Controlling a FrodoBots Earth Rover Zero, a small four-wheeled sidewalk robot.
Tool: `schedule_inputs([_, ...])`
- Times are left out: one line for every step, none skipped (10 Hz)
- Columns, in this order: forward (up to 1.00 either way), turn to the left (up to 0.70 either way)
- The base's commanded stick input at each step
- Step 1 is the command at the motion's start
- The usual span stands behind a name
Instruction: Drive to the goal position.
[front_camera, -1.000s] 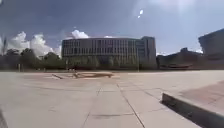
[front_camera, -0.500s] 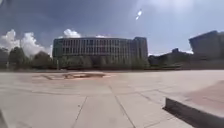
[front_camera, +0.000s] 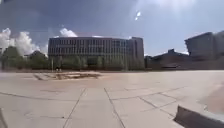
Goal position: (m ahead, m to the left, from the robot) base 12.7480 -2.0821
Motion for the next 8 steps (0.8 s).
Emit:
schedule_inputs([1.0,-0.27])
schedule_inputs([1.0,-0.27])
schedule_inputs([1.0,-0.27])
schedule_inputs([1.0,-0.27])
schedule_inputs([1.0,-0.27])
schedule_inputs([1.0,-0.27])
schedule_inputs([1.0,-0.27])
schedule_inputs([1.0,-0.27])
